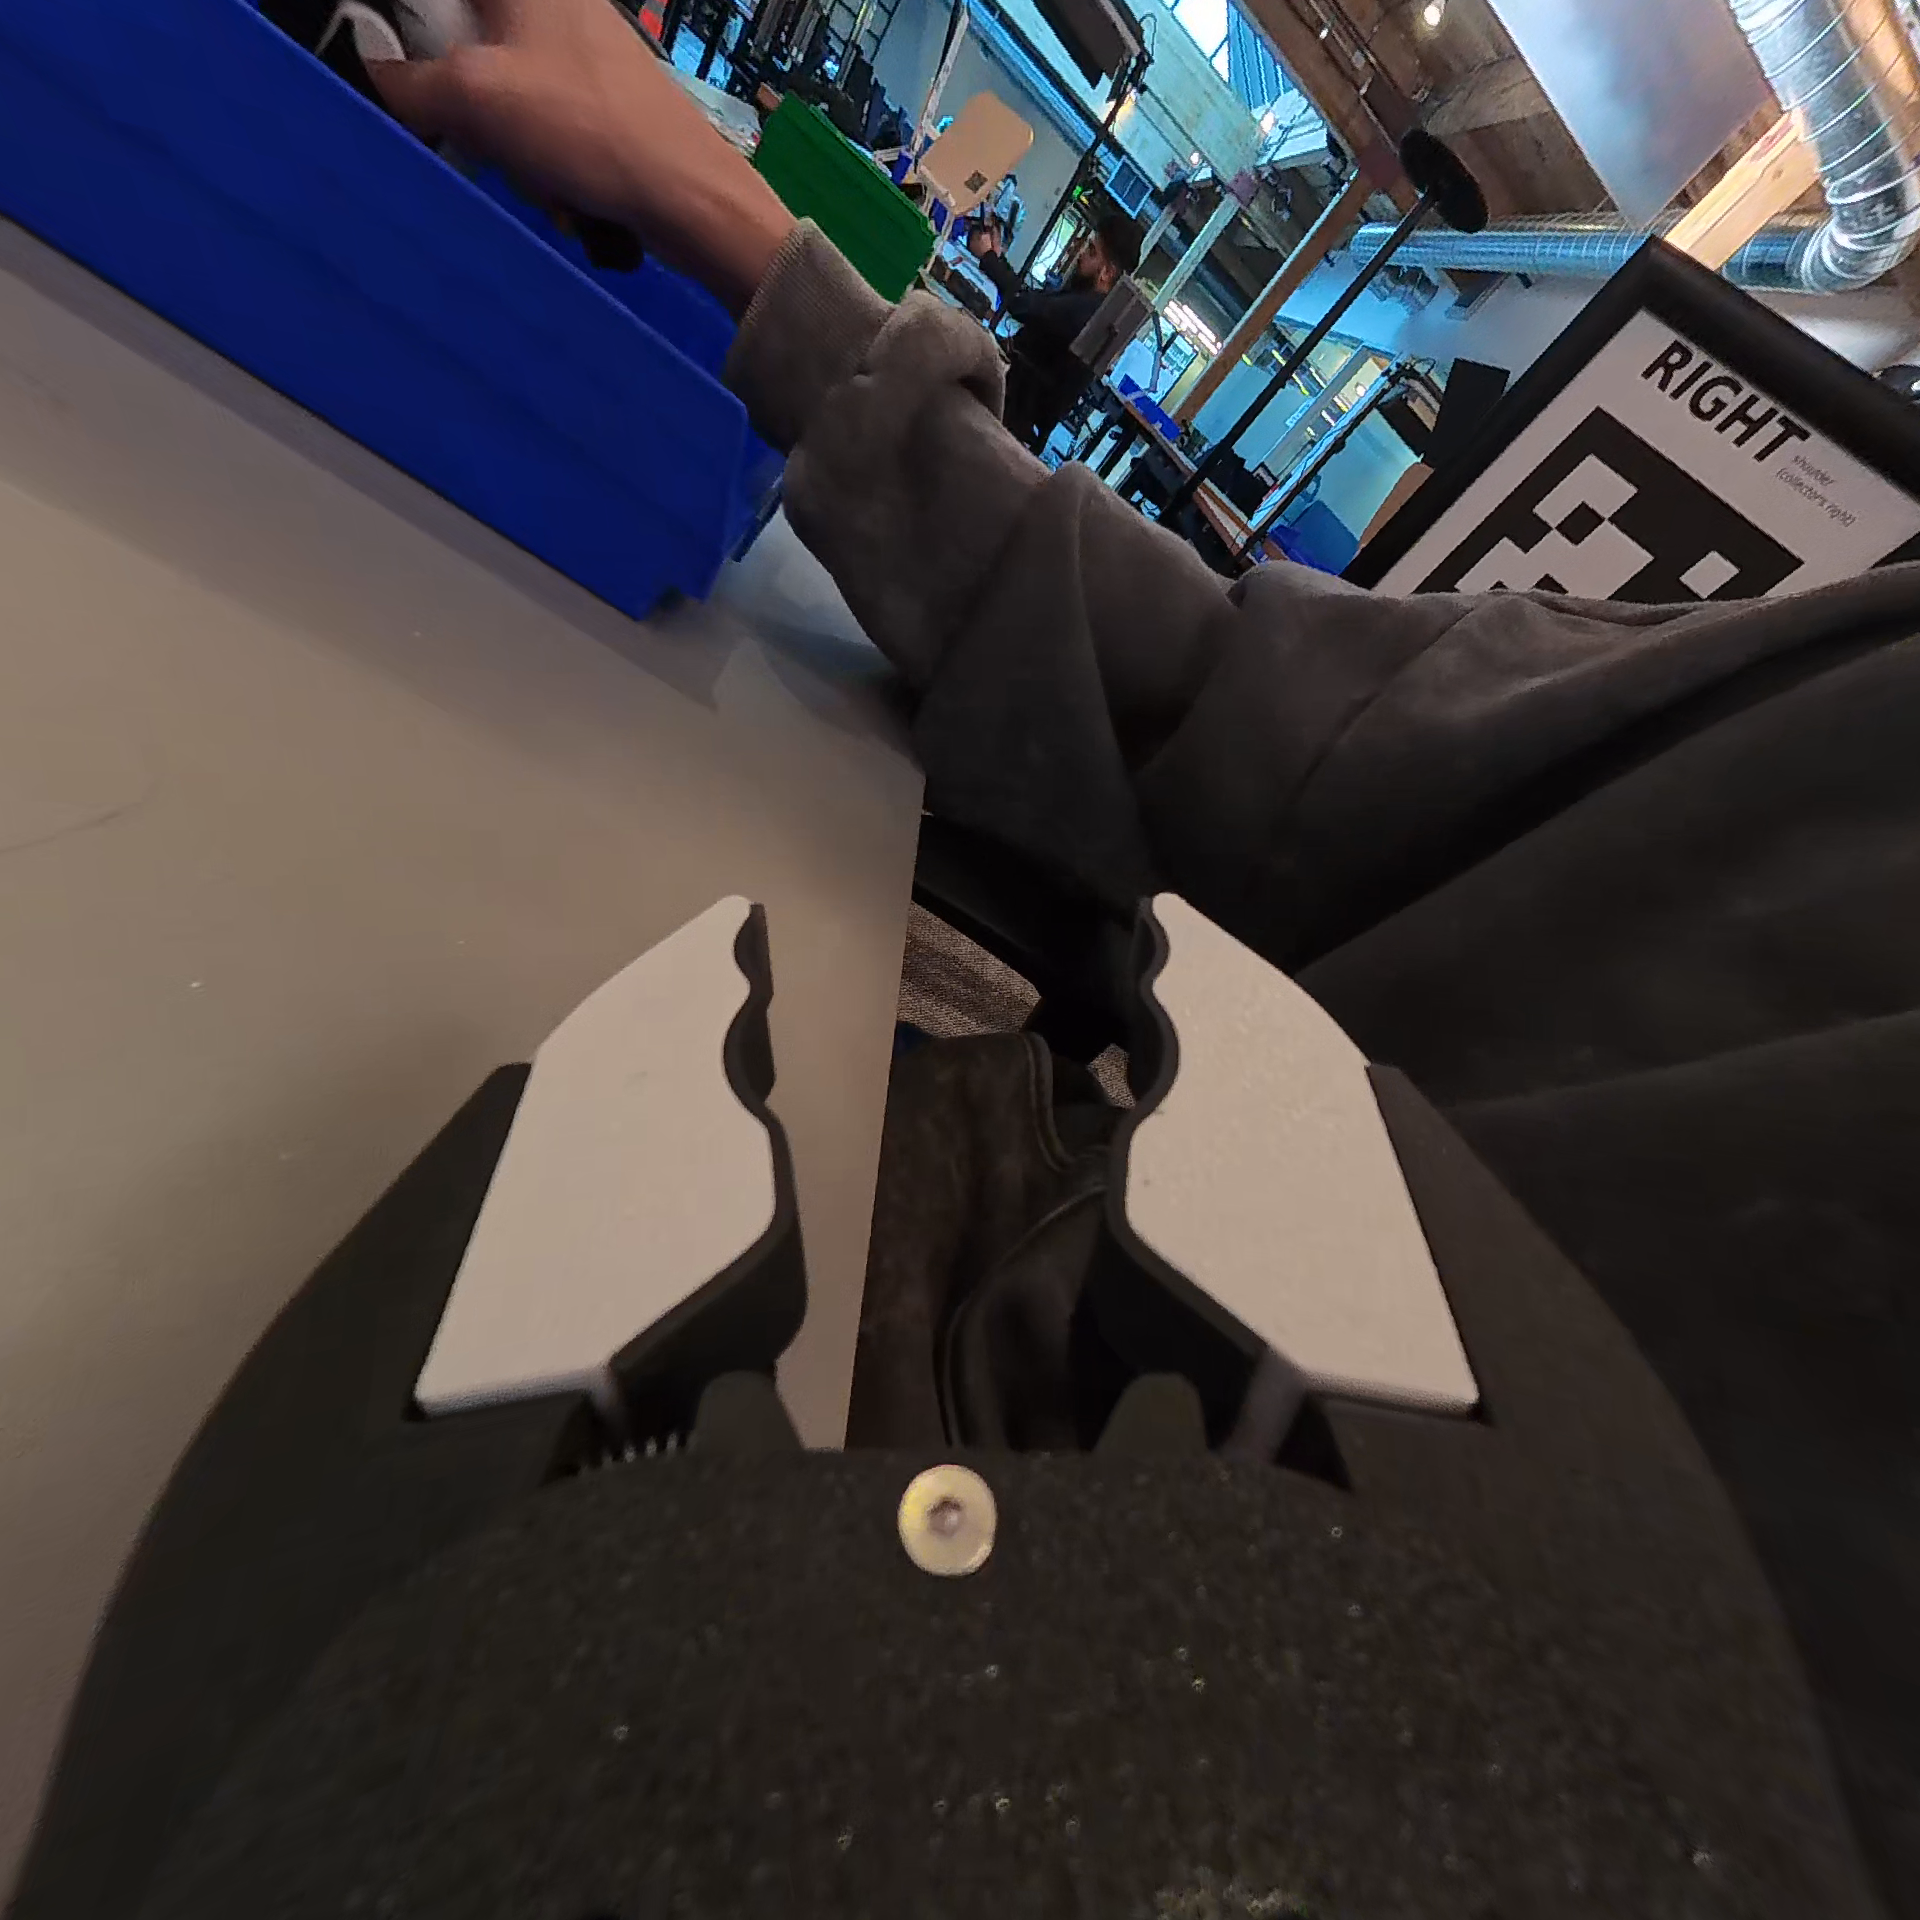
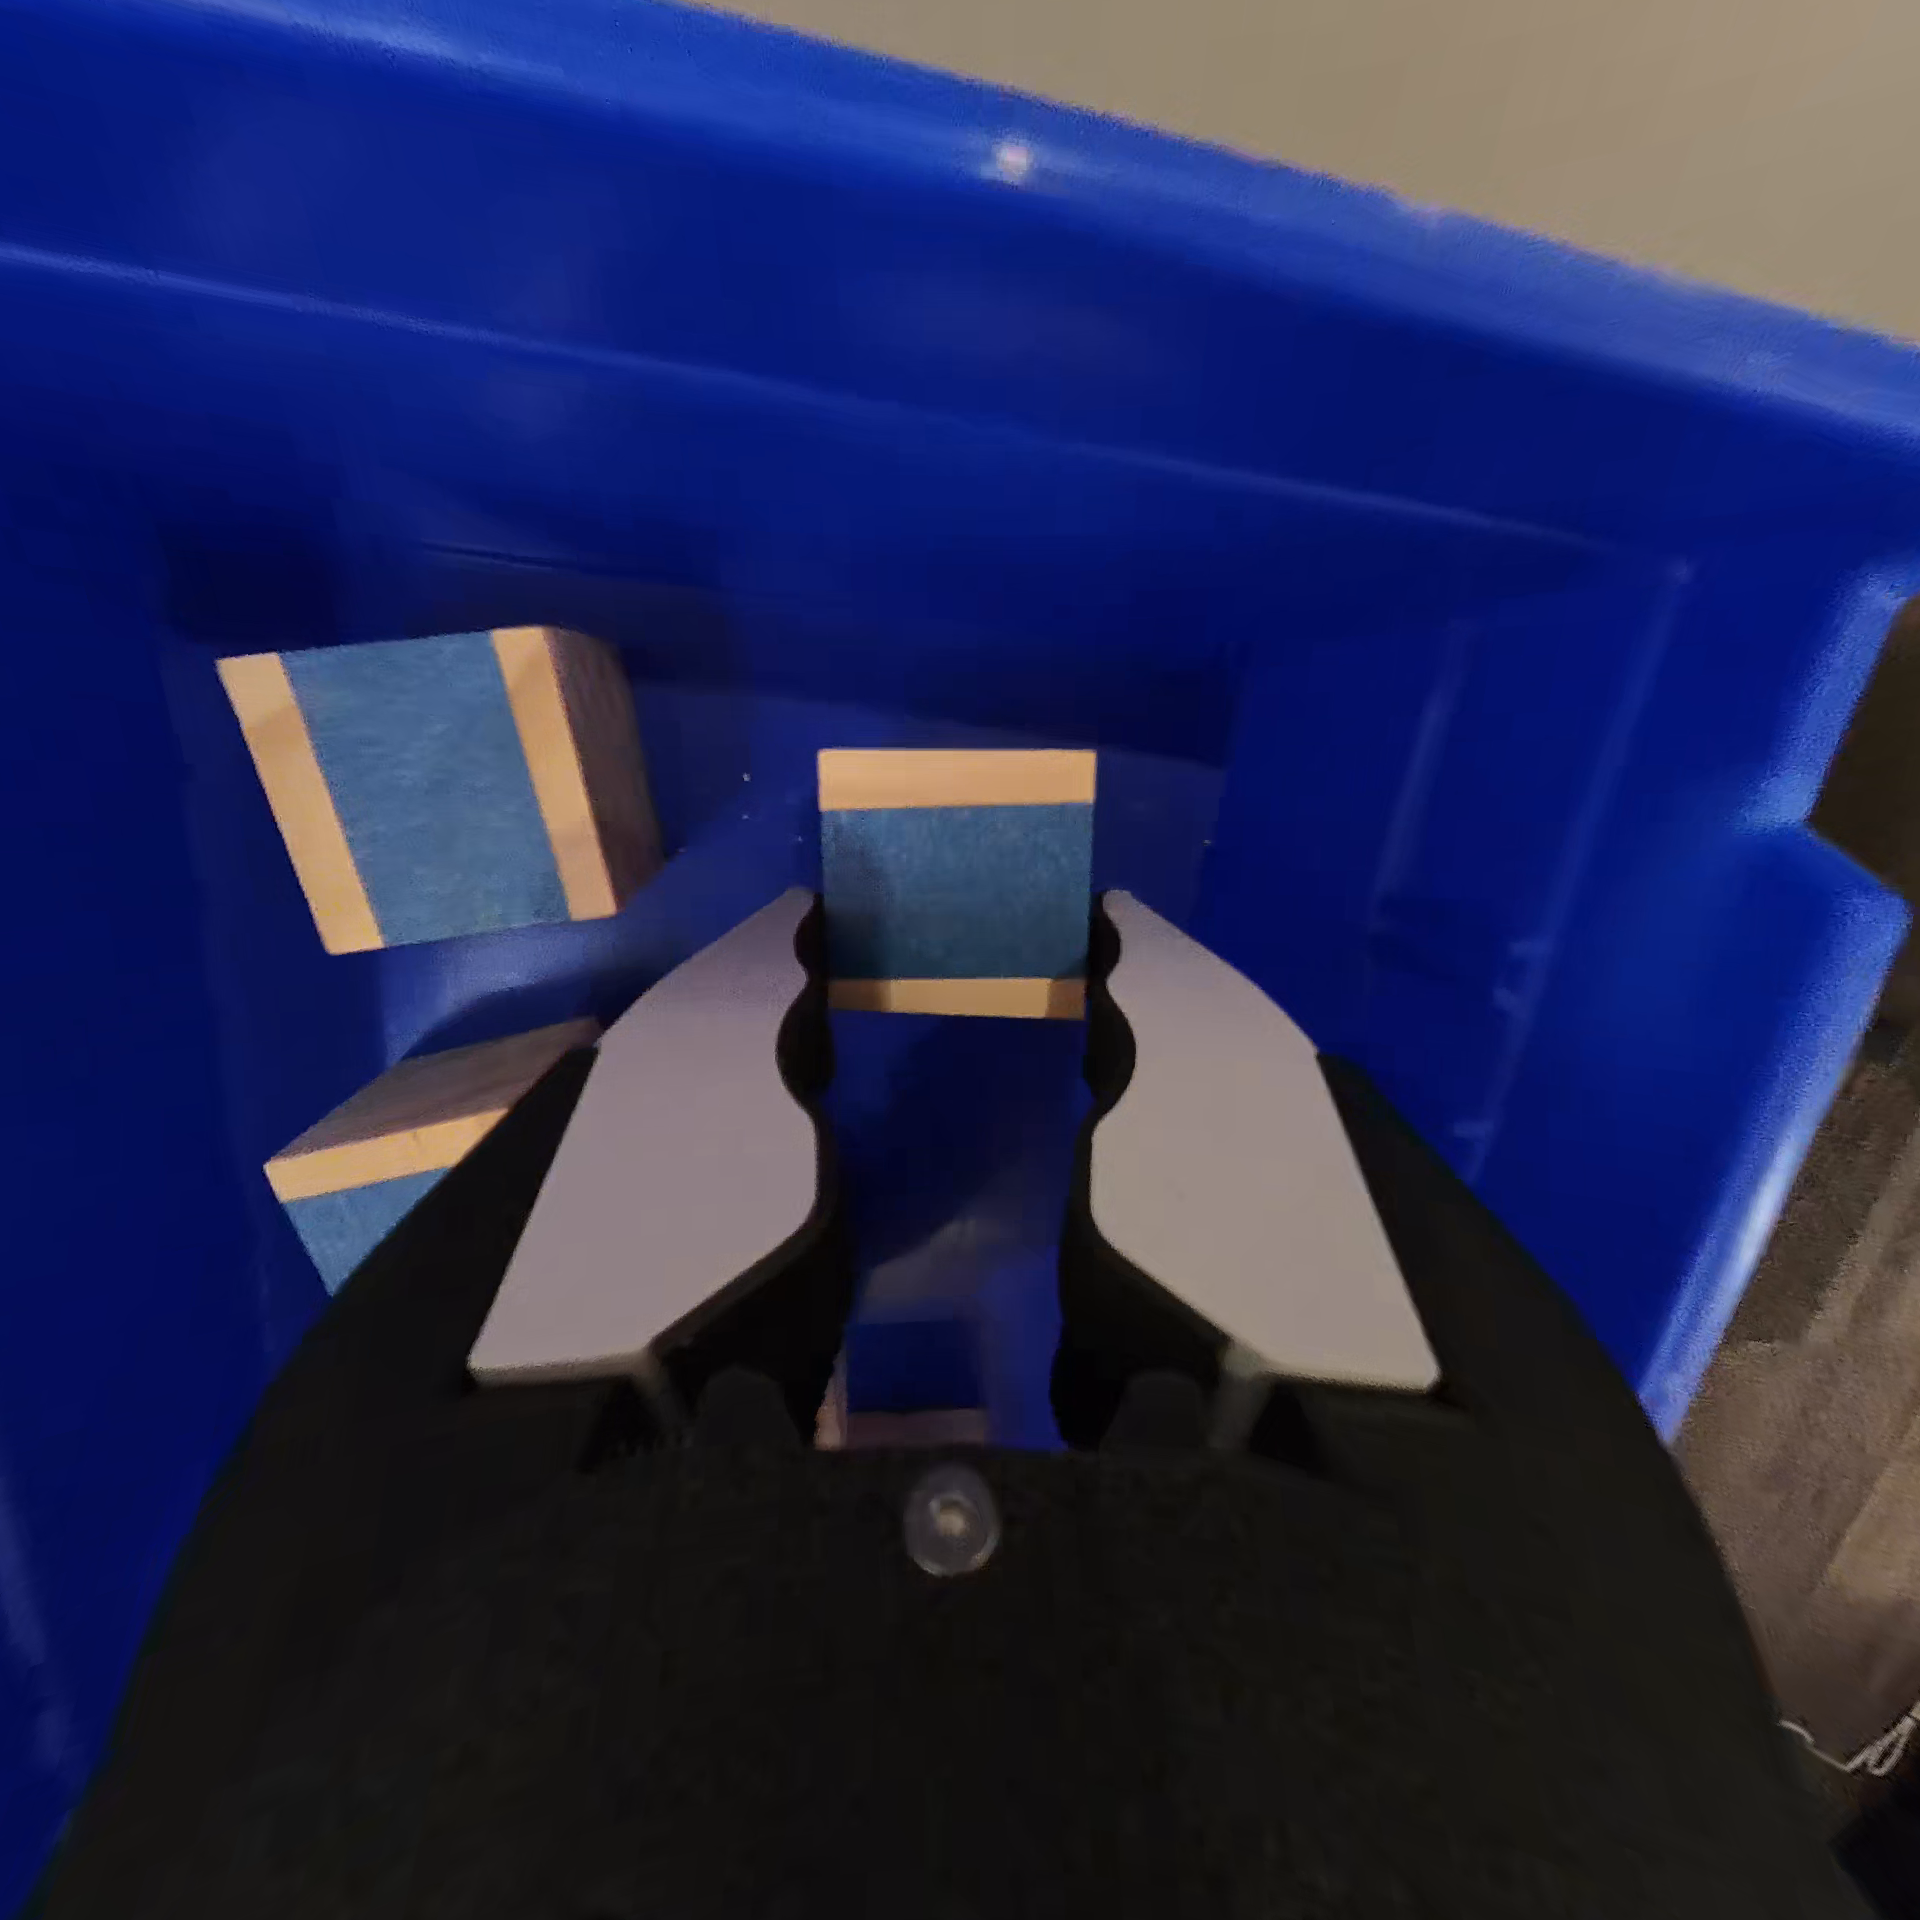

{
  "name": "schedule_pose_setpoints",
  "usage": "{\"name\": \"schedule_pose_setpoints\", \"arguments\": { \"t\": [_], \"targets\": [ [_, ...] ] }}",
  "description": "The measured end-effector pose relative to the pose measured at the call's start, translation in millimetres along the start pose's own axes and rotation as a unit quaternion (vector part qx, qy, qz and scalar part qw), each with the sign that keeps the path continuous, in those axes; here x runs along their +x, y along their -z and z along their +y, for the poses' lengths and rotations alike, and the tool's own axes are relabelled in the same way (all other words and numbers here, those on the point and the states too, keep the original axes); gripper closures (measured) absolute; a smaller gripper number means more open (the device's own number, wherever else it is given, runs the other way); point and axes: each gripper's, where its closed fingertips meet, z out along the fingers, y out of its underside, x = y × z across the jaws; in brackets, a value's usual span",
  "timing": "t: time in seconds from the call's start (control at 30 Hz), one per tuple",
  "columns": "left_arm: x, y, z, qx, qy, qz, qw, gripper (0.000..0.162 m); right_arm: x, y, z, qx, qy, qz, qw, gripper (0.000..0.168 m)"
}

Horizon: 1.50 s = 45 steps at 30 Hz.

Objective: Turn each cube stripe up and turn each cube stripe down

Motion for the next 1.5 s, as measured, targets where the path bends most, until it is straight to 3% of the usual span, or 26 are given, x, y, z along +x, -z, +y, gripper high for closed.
{"name": "schedule_pose_setpoints", "arguments": {
  "t": [0.13,0.23,0.37,0.43,0.53,0.6,0.67,0.77,0.97,1.17,1.5],
  "targets": [
    [-1.7,1.7,-0.1,0.003,0.012,0.006,1.0,0.096,1.6,-2.6,-0.8,0.018,-0.008,-0.005,1.0,0.119],
    [-0.4,2.8,-0.2,0.003,0.017,0.013,1.0,0.095,6.5,4.9,3.2,0.041,0.005,0.021,0.999,0.097],
    [-2.6,8.5,-5.4,0.012,-0.015,-0.023,1.0,0.095,-5.2,76.2,0.6,0.187,0.014,0.048,0.981,0.098],
    [-6.0,14.5,-13.2,0.029,-0.046,-0.063,0.997,0.095,-38.8,130.0,3.0,0.31,0.019,0.008,0.95,0.104],
    [-20.9,29.7,-26.1,0.052,-0.112,-0.171,0.977,0.092,-141.6,197.1,27.5,0.482,0.082,-0.156,0.858,0.102],
    [-34.6,46.3,-32.7,0.067,-0.158,-0.265,0.949,0.089,-204.9,223.8,60.2,0.541,0.101,-0.26,0.794,0.105],
    [-44.6,61.3,-30.9,0.073,-0.186,-0.335,0.921,0.092,-254.8,229.9,93.5,0.559,0.119,-0.328,0.752,0.105],
    [-57.1,76.4,-15.2,0.078,-0.16,-0.392,0.903,0.095,-295.3,212.2,127.9,0.548,0.127,-0.344,0.752,0.105],
    [-52.5,74.0,11.4,0.099,-0.043,-0.335,0.936,0.097,-318.7,179.8,162.9,0.513,0.098,-0.365,0.771,0.102],
    [-72.0,82.8,16.3,0.069,-0.116,-0.414,0.9,0.093,-308.9,180.5,163.7,0.532,0.135,-0.288,0.785,0.112],
    [-70.8,76.3,20.3,0.064,-0.107,-0.401,0.908,0.093,-309.1,179.0,165.4,0.532,0.142,-0.283,0.785,0.113]
  ]
}}
